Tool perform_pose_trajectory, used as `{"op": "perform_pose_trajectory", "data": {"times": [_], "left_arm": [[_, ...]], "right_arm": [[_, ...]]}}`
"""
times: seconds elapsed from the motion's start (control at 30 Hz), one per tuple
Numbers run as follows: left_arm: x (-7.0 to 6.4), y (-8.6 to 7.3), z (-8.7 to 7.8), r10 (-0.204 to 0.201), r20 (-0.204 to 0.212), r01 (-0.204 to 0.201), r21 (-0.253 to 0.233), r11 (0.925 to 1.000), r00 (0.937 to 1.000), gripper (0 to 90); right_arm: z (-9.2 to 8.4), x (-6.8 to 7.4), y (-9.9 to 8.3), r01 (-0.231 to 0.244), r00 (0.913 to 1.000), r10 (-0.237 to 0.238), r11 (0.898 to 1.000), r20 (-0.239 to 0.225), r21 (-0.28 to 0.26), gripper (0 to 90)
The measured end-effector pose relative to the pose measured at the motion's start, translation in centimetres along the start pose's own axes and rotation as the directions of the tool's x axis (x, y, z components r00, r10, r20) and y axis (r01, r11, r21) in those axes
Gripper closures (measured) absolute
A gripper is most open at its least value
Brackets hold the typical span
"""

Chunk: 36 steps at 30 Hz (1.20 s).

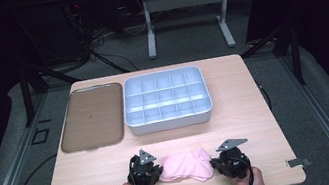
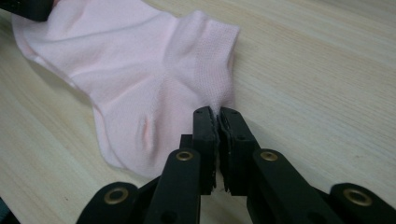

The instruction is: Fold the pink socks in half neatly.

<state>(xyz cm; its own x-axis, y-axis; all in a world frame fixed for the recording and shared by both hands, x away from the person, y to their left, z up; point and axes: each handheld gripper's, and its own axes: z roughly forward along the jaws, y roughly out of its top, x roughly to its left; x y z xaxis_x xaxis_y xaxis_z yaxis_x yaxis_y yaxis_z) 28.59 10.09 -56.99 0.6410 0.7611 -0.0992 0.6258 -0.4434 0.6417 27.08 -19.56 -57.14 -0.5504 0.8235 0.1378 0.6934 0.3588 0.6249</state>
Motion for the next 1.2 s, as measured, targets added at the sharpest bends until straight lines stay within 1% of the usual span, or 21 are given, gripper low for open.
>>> {"op": "perform_pose_trajectory", "data": {"times": [0.03,0.1,0.13,0.2,0.23,0.37,0.4,0.5,0.53,0.57,0.6,0.67,0.77,0.8,0.83,0.87,0.97,1.0,1.07,1.13,1.2], "left_arm": [[-0.2,0.0,0.1,-0.005,0.007,0.005,-0.006,1.0,1.0,83.8],[-0.3,0.1,0.3,-0.002,0.011,0.002,-0.012,0.9999,0.9999,83.8],[-0.4,0.1,0.3,0.002,0.016,-0.002,-0.014,0.9999,0.9999,83.8],[-0.7,0.2,0.5,0.003,0.017,-0.002,-0.02,0.9998,0.9999,83.8],[-0.9,0.3,0.6,0.001,0.023,-0.001,-0.02,0.9998,0.9997,83.8],[-1.3,0.5,0.9,0.013,0.034,-0.012,-0.023,0.9997,0.9994,83.7],[-1.4,0.6,1.0,0.005,0.04,-0.004,-0.025,0.9997,0.9992,83.6],[-1.5,0.6,1.1,0.007,0.045,-0.006,-0.03,0.9995,0.999,83.5],[-1.5,0.6,1.1,0.014,0.051,-0.012,-0.031,0.9995,0.9986,83.4],[-1.6,0.6,1.0,0.01,0.054,-0.008,-0.032,0.9995,0.9985,83.4],[-1.6,0.5,1.0,0.022,0.059,-0.02,-0.032,0.9993,0.998,83.3],[-1.8,0.5,0.9,0.02,0.058,-0.018,-0.049,0.9986,0.9981,82.1],[-1.7,0.5,0.6,0.018,0.063,-0.015,-0.059,0.9981,0.9979,73.5],[-1.6,0.5,0.4,0.02,0.071,-0.016,-0.059,0.9982,0.9973,71.0],[-1.5,0.5,0.3,0.02,0.065,-0.016,-0.055,0.9983,0.9977,68.3],[-1.5,0.6,0.2,0.004,0.066,-0.001,-0.05,0.9987,0.9978,65.8],[-1.3,0.6,0.1,0.009,0.068,-0.006,-0.054,0.9985,0.9977,66.0],[-1.2,0.6,0.1,0.007,0.076,-0.003,-0.05,0.9987,0.9971,66.2],[-1.2,0.5,0.1,0.009,0.078,-0.005,-0.052,0.9986,0.9969,66.3],[-1.3,0.4,0.3,0.002,0.083,0.003,-0.058,0.9983,0.9966,66.5],[-1.3,0.3,0.4,0.007,0.075,-0.003,-0.061,0.9981,0.9972,67.3]], "right_arm": [[-0.1,-0.2,-0.1,-0.004,1.0,0.004,1.0,0.003,0.004,85.5],[-0.3,-0.6,-0.2,-0.015,0.9999,0.015,1.0,0.004,-0.005,85.6],[-0.4,-0.7,-0.3,-0.017,0.9998,0.017,1.0,0.011,0.001,85.7],[-0.5,-1.0,-0.4,-0.019,0.9997,0.019,1.0,0.017,-0.009,85.7],[-0.6,-1.1,-0.4,-0.011,0.9998,0.011,1.0,0.019,-0.001,85.7],[-0.8,-1.5,-0.6,-0.024,0.9991,0.024,1.0,0.034,-0.006,85.7],[-0.9,-1.7,-0.6,-0.022,0.999,0.021,1.0,0.04,0.002,85.7],[-1.1,-2.0,-0.6,-0.024,0.9986,0.024,1.0,0.047,-0.001,85.7],[-1.1,-2.1,-0.6,-0.025,0.9985,0.025,1.0,0.05,-0.001,85.7],[-1.1,-2.2,-0.6,-0.025,0.9984,0.025,1.0,0.052,0.005,85.7],[-1.1,-2.3,-0.6,-0.027,0.9981,0.027,1.0,0.056,0.003,85.7],[-1.2,-2.5,-0.5,-0.019,0.9984,0.018,1.0,0.054,0.019,85.7],[-1.2,-2.7,-0.5,-0.027,0.999,0.026,0.999,0.037,0.018,84.9],[-1.2,-2.8,-0.5,-0.028,0.9991,0.027,0.999,0.032,0.019,84.5],[-1.2,-2.9,-0.5,-0.028,0.9993,0.028,0.999,0.025,0.017,83.9],[-1.2,-2.9,-0.5,-0.027,0.9994,0.027,0.999,0.022,0.017,82.2],[-1.3,-3.0,-0.4,-0.022,0.9995,0.021,1.0,0.025,0.021,77.8],[-1.3,-3.1,-0.4,-0.022,0.9995,0.021,1.0,0.025,0.022,75.5],[-1.4,-3.2,-0.3,-0.028,0.9995,0.027,0.999,0.013,0.029,72.2],[-1.7,-3.3,-0.2,-0.038,0.9993,0.038,0.999,-0.002,0.014,71.4],[-2.1,-3.4,0.0,-0.058,0.9983,0.058,0.998,-0.009,-0.029,70.4]]}}
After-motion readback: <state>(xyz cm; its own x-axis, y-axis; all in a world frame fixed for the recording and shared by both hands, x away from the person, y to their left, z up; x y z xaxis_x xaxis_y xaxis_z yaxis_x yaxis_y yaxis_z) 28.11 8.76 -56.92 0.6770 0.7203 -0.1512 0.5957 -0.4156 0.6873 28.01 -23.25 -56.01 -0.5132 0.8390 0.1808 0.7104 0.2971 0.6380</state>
